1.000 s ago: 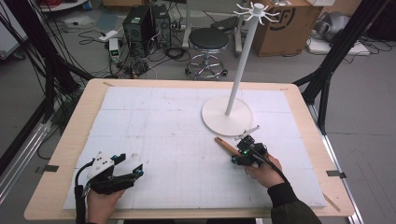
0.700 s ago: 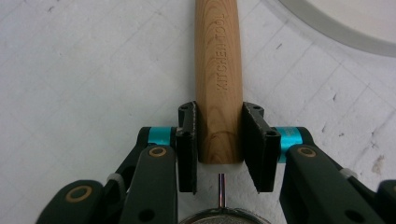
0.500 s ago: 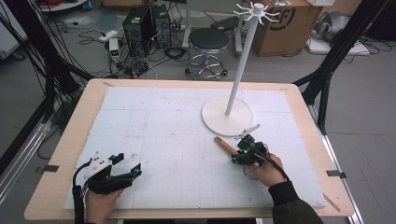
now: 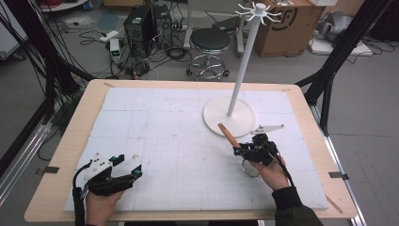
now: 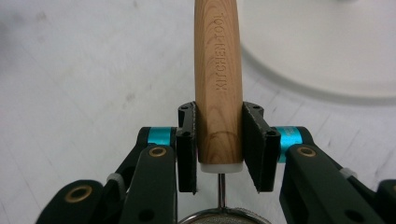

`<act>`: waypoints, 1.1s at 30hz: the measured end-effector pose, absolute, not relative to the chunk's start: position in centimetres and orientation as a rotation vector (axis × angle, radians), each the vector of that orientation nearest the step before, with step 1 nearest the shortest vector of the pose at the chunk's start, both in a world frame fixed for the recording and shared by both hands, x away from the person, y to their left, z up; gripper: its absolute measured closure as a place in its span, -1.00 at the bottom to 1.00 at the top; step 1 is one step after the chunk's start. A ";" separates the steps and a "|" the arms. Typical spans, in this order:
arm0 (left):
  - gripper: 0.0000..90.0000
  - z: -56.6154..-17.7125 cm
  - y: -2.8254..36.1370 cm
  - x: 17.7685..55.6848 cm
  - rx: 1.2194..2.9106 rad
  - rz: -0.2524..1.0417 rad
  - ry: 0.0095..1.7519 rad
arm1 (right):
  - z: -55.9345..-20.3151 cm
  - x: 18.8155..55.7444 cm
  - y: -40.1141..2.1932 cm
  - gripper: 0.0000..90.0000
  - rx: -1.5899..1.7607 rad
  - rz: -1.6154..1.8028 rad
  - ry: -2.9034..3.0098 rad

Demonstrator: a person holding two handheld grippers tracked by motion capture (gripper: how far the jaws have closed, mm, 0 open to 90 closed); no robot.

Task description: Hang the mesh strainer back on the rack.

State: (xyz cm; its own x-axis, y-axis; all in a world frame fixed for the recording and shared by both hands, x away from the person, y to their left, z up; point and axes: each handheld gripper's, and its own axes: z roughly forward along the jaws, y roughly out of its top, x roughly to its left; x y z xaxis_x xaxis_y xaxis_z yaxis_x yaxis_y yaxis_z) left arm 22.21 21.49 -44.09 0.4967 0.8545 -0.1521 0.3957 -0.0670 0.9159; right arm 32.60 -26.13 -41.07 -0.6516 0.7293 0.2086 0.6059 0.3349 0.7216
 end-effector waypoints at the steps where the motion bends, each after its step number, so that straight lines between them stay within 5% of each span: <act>1: -0.53 -44.1 21.5 22.2 1.671 0.536 1.080 | -40.6 32.5 -26.4 0.52 1.221 1.274 2.395; 33: -0.53 -43.9 21.2 22.0 1.652 0.532 1.087 | -34.6 32.6 -29.3 0.52 1.142 1.920 1.814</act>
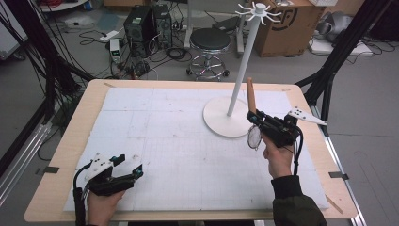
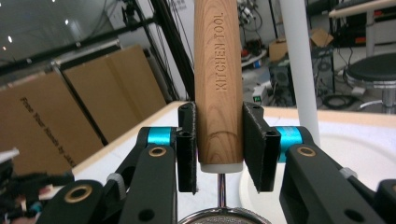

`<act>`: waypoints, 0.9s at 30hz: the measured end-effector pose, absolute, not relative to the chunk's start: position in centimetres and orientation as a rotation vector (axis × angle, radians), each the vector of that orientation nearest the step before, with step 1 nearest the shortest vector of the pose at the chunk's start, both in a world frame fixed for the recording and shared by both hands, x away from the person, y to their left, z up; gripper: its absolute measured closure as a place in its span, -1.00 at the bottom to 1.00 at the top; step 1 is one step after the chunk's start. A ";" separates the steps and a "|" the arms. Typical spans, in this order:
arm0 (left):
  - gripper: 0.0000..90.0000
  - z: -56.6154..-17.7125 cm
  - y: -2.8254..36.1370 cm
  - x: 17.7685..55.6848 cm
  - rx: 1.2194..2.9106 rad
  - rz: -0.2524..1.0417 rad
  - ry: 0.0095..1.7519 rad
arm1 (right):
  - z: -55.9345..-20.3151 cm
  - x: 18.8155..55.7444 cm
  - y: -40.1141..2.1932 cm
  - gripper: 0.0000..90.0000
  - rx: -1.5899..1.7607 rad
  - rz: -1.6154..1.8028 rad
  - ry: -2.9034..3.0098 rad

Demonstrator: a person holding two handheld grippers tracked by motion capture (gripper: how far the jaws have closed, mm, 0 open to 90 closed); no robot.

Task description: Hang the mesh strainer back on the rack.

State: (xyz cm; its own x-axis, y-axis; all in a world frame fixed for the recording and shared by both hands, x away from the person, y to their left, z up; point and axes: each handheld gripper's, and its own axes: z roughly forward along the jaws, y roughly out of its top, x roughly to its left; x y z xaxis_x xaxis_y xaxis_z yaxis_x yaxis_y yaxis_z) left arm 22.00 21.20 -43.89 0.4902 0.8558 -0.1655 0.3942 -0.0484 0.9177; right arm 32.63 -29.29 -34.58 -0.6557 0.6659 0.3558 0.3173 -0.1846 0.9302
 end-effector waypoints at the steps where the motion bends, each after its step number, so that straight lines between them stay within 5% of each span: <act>1: -0.53 -43.9 21.3 22.0 1.649 0.536 1.083 | -34.3 32.7 -29.3 0.52 1.133 1.921 1.805; 27: -0.53 -44.1 22.9 20.1 1.642 0.547 1.119 | -28.5 34.2 -28.2 0.52 1.044 2.041 1.585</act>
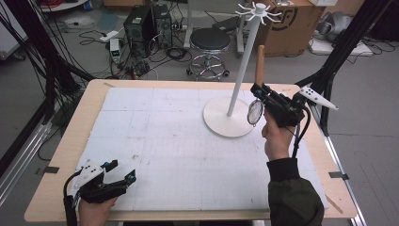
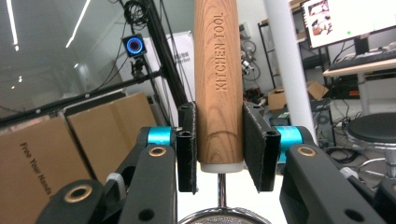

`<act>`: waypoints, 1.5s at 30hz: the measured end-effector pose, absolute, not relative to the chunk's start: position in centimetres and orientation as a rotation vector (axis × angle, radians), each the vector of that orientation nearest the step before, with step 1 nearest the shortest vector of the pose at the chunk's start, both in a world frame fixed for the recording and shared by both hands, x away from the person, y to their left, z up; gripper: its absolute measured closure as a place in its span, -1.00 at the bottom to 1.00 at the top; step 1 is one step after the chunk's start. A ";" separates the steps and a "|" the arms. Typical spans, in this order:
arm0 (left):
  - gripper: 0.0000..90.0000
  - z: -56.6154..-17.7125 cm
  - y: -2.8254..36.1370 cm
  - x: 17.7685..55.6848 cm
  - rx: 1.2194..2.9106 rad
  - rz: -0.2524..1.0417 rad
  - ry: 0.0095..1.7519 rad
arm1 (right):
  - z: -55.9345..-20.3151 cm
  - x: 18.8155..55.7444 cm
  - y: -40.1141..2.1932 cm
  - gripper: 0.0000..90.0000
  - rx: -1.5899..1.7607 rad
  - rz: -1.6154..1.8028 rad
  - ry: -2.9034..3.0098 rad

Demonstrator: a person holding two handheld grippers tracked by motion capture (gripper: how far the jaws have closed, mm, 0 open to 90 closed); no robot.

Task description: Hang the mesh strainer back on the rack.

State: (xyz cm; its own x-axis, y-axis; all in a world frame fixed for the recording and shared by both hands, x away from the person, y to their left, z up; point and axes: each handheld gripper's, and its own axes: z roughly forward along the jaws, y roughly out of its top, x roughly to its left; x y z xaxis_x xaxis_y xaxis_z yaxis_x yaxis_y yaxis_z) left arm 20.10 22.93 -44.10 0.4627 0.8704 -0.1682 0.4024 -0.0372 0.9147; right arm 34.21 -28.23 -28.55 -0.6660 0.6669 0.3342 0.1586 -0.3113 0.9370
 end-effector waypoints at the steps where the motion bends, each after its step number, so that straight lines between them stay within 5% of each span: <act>1: -0.53 -44.1 23.0 20.0 1.639 0.548 1.121 | -28.3 34.4 -28.3 0.52 1.045 2.047 1.571; 45: -0.53 -44.1 24.6 18.1 1.619 0.577 1.160 | -24.0 36.6 -26.9 0.52 1.047 1.988 1.485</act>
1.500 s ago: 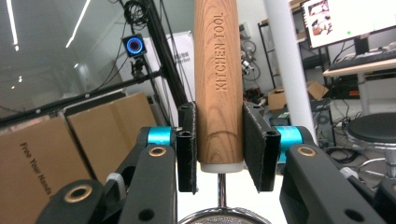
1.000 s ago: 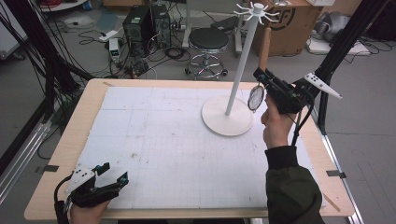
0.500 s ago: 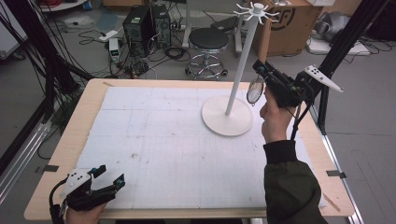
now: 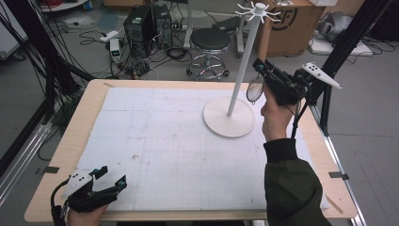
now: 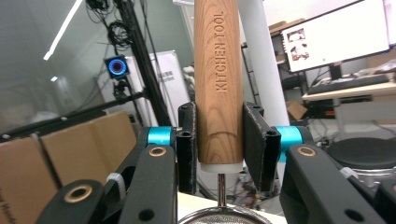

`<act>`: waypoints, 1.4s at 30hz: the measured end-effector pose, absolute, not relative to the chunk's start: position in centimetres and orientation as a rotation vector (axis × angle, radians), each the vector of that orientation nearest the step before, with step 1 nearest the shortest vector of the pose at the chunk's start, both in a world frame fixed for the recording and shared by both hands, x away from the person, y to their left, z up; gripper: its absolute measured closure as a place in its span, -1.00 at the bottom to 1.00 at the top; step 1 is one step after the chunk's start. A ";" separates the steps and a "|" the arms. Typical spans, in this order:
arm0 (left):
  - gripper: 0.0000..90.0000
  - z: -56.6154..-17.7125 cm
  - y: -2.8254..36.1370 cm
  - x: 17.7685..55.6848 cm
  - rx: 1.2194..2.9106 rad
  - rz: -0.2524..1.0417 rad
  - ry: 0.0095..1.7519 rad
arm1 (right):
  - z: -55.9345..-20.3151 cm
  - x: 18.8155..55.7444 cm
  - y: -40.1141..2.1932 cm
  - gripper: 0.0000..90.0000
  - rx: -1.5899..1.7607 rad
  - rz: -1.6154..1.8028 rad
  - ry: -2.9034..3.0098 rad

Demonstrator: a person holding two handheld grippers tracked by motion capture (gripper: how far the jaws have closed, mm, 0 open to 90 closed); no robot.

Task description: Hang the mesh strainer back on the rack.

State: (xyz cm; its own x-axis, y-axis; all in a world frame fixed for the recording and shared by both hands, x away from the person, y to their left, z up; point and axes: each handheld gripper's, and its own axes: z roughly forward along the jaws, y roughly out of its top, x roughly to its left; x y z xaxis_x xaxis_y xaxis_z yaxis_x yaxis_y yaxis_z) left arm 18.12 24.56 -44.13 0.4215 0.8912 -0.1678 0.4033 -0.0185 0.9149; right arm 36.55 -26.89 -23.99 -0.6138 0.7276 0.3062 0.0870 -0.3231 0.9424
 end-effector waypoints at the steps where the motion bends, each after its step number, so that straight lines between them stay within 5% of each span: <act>1: -0.53 -44.1 24.6 18.1 1.619 0.578 1.160 | -23.9 36.6 -26.8 0.52 1.046 1.986 1.481; 38: -0.53 -44.1 24.6 18.1 1.614 0.582 1.157 | -24.5 38.2 -26.8 0.50 1.140 1.938 1.508; 42: -0.54 -44.1 24.6 18.0 1.609 0.583 1.160 | -24.5 38.2 -26.8 0.34 1.145 1.947 1.505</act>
